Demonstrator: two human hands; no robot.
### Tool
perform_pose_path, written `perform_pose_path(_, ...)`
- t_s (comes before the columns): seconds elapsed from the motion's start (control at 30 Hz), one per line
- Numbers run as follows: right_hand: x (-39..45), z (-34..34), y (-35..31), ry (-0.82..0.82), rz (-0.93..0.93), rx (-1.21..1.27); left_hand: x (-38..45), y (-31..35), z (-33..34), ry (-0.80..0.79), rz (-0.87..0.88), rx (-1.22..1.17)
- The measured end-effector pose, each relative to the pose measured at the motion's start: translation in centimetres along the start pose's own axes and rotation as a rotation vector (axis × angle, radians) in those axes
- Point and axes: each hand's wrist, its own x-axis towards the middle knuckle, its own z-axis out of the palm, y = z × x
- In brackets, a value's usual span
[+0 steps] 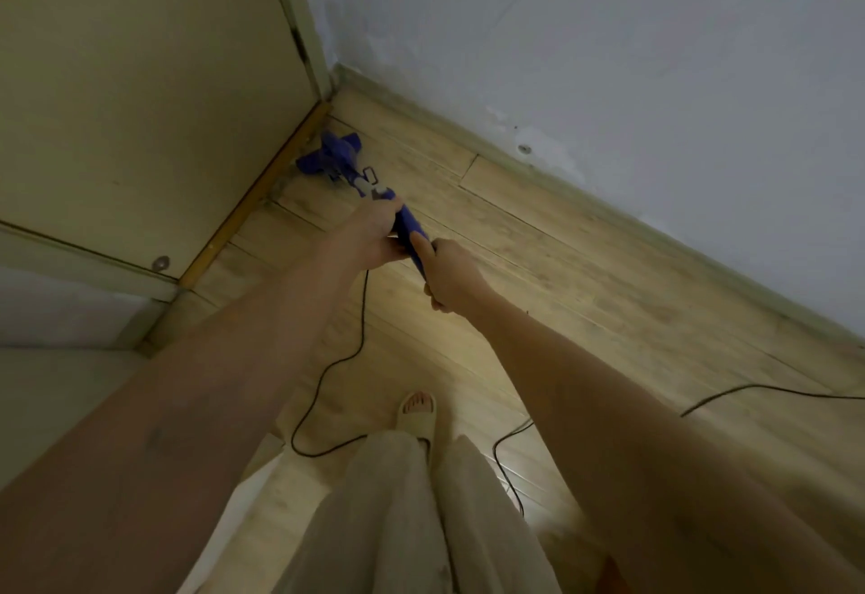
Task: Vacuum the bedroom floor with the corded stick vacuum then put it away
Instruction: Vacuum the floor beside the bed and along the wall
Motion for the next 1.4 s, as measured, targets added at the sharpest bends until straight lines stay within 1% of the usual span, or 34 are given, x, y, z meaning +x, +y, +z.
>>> perform_pose_path(0.3,-4.5,-1.2,1.5,0.055,-0.014,-0.057,-3.2,-2.8,0.7,-0.055,0.0,-0.065)
perform_pose_path(0.43,-8.9,-2.2,3.1,0.131,-0.003,-0.038,-6.9,-5.4,1.8,-0.133,0.005,-0.072)
perform_pose_path(0.57,-15.3,-3.3,5.2,0.18,0.031,-0.007,-11.4,-9.0,3.0,-0.221,0.007,-0.01)
perform_pose_path(0.67,-20.5,-3.1,6.8,0.198,0.042,0.069,-14.6,-12.3,3.3,-0.268,0.019,0.057)
perform_pose_path(0.77,-24.9,-1.3,7.7,0.203,0.067,0.204,-17.9,-15.0,2.4,-0.269,0.039,0.13)
perform_pose_path(0.83,-26.9,0.7,7.8,0.192,0.09,0.361,-19.8,-16.1,1.2,-0.252,0.053,0.24)
perform_pose_path(0.9,-28.5,3.1,7.7,0.17,0.104,0.464,-21.3,-16.8,-0.5,-0.241,0.048,0.366)
perform_pose_path(0.97,-29.6,5.5,7.6,0.15,0.105,0.521,-22.3,-17.2,-2.3,-0.228,0.033,0.455)
perform_pose_path(1.03,-30.2,7.1,7.6,0.15,0.104,0.58,-22.7,-17.5,-3.6,-0.221,0.018,0.483)
perform_pose_path(1.17,-30.0,8.4,7.2,0.185,0.09,0.615,-22.5,-17.5,-4.3,-0.224,0.004,0.403)
perform_pose_path(1.4,-26.8,9.3,5.7,0.216,0.095,0.642,-19.6,-15.4,-5.4,-0.258,-0.018,0.364)
